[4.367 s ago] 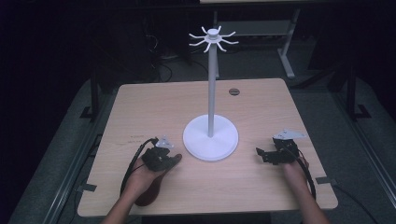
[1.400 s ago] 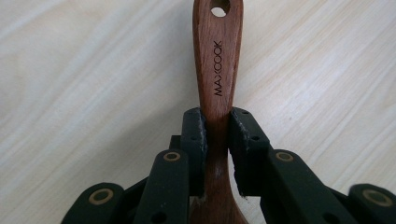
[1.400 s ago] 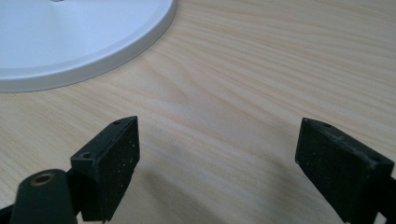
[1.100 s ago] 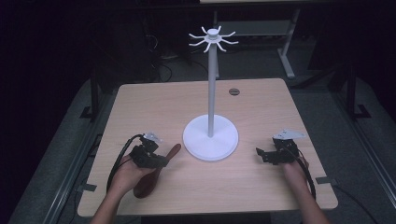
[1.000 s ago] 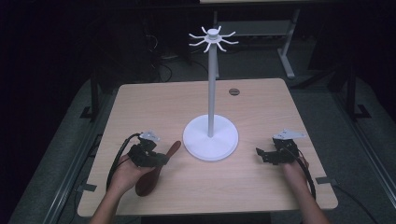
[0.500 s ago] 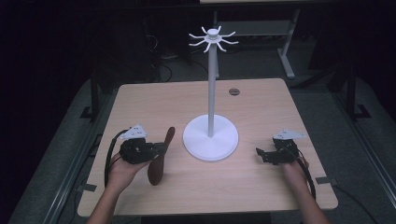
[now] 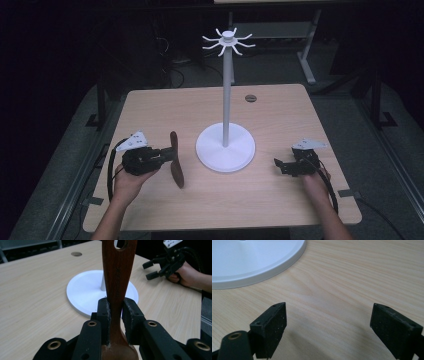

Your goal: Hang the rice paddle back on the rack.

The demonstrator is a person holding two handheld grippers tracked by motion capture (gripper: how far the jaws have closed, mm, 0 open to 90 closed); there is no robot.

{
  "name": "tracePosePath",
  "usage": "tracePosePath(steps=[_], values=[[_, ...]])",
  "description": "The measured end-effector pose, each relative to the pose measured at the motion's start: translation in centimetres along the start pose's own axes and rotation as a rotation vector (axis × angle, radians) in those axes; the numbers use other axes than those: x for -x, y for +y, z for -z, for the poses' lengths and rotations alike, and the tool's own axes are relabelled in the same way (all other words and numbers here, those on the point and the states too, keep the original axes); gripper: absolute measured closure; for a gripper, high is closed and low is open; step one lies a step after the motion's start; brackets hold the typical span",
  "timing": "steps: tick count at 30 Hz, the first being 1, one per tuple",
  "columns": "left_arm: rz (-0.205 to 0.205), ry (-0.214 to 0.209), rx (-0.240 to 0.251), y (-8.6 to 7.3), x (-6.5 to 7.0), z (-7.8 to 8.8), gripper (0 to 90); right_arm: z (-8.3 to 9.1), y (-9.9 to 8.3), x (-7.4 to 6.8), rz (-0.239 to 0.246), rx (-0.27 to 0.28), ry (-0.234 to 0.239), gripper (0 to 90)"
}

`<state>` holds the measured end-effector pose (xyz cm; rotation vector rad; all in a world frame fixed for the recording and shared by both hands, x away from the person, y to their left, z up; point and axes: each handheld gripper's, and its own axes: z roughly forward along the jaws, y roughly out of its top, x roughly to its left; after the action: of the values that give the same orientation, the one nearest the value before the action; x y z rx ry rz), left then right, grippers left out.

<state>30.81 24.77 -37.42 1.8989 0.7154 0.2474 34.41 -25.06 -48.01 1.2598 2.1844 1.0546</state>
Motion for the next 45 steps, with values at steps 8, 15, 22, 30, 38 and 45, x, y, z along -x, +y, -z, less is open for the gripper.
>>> tracePosePath(steps=[8,15,22,30,38,45], values=[[0.005,-0.024,0.052,0.8,-0.1,0.3,76.5,0.0,0.0,0.0,0.001,-0.001,0.0,13.2],[-0.005,-0.049,0.085,2.3,-0.2,0.4,76.5,0.0,0.0,0.0,0.006,-0.003,-0.002,13.2],[-0.037,-0.083,0.122,5.0,-0.1,0.4,76.5,0.0,0.0,0.0,0.003,-0.003,-0.002,13.2],[-0.078,-0.103,0.144,8.2,0.2,0.1,76.5,0.0,0.0,0.0,0.003,-0.003,-0.001,13.2],[-0.112,-0.113,0.161,11.0,0.3,-0.1,76.4,0.0,0.0,0.0,0.001,-0.003,-0.001,13.2],[-0.129,-0.116,0.184,13.0,0.2,-0.1,76.4,0.0,0.0,0.0,0.003,-0.002,-0.001,13.2]])
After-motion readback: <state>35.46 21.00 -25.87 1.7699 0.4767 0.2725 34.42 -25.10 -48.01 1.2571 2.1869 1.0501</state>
